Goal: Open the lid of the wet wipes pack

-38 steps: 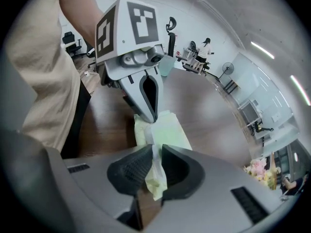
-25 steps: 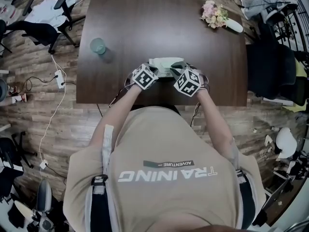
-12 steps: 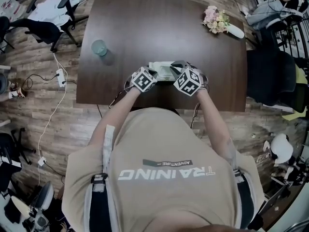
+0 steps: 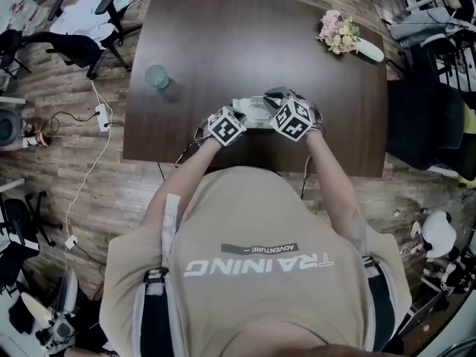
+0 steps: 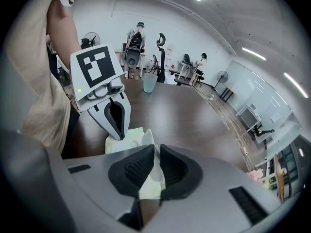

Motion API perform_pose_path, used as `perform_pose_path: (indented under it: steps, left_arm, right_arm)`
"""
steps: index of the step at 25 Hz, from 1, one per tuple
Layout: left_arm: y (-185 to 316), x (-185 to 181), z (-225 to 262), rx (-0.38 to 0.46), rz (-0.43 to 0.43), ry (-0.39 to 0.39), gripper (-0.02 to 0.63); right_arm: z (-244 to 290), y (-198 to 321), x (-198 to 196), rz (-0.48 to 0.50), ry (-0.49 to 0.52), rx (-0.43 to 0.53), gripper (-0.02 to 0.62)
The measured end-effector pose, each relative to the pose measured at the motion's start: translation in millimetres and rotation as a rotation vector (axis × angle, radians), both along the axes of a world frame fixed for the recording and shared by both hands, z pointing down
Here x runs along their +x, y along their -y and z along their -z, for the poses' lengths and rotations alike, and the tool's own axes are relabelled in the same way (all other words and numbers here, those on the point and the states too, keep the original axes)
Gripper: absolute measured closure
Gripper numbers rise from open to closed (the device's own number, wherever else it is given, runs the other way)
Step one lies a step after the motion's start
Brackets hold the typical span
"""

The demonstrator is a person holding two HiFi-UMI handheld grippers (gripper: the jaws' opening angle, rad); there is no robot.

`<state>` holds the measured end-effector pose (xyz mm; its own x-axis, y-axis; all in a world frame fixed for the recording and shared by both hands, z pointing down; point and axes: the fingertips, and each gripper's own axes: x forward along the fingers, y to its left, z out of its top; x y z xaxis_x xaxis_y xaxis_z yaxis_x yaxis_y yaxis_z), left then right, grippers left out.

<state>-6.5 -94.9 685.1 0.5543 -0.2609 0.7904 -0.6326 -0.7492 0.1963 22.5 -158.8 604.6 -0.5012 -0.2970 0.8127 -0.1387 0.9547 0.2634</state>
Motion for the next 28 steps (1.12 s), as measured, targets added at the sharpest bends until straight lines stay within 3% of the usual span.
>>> perform_pose_path:
  steps: [11,21,28]
  left_arm:
    - [1.2,1.5,-0.4,-0.046,0.000,0.023,0.597]
    - [3.2,0.9,-3.2,-0.079,0.068,0.052,0.597]
    - [2.2,-1.3,-2.2,-0.093,0.093,0.056,0.597]
  right_arm:
    - [-8.8,22.8,-4.9,0.042,0.064,-0.048,0.561]
    - [-30.0,42.7,-10.4,0.081,0.127,-0.124,0.561]
    - [-49.1,48.5,-11.3,0.051,0.187,-0.216,0.560]
